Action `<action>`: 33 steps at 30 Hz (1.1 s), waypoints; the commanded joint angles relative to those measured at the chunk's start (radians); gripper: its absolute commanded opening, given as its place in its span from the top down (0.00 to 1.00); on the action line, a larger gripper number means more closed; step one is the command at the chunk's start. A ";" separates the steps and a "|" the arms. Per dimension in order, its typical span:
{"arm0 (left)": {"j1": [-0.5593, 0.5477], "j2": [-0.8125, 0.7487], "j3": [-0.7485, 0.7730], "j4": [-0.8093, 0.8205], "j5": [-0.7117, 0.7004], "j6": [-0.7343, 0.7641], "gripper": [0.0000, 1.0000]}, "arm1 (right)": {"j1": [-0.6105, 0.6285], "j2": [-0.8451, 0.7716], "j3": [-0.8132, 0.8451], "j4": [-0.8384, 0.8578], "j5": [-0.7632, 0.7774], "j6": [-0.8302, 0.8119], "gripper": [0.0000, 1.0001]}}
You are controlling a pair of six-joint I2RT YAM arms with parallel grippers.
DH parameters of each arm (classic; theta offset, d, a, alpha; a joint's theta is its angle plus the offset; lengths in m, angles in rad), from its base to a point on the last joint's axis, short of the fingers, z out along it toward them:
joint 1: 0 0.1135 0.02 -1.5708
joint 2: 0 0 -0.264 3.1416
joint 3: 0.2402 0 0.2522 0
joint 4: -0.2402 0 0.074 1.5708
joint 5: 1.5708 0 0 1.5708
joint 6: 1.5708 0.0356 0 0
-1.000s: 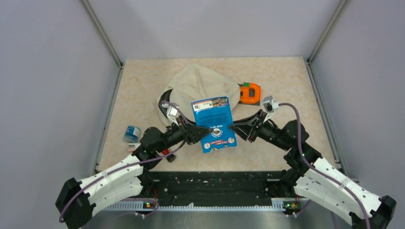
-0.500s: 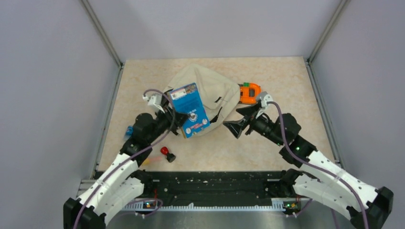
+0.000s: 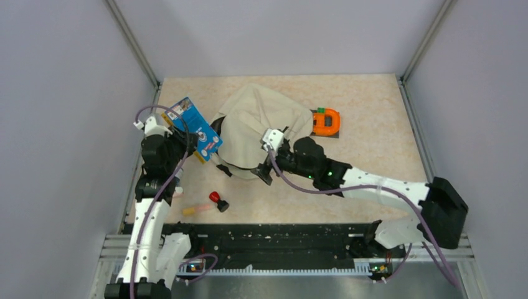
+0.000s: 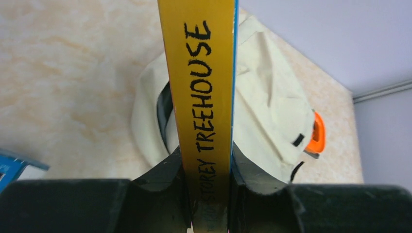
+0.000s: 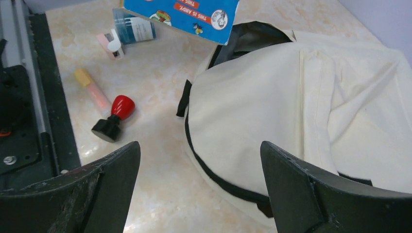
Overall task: Pack the student bag
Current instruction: Place the book in the student bag.
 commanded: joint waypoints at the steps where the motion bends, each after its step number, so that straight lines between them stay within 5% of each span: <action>1: 0.028 -0.034 0.060 -0.031 0.013 0.083 1.00 | 0.031 0.134 0.120 0.029 0.050 -0.163 0.09; 6: 0.028 -0.082 0.039 -0.090 -0.148 0.137 1.00 | 0.063 0.346 0.284 -0.044 0.076 -0.249 0.09; 15: 0.029 -0.120 0.017 -0.122 -0.230 0.120 1.00 | 0.092 0.568 0.491 -0.117 0.166 -0.254 0.10; 28: 0.029 -0.153 -0.018 -0.079 -0.099 0.005 1.00 | 0.109 0.704 0.602 -0.212 0.370 -0.334 0.10; 33: 0.029 -0.162 -0.026 -0.083 -0.092 0.005 1.00 | 0.110 0.663 0.579 -0.138 0.432 -0.308 0.25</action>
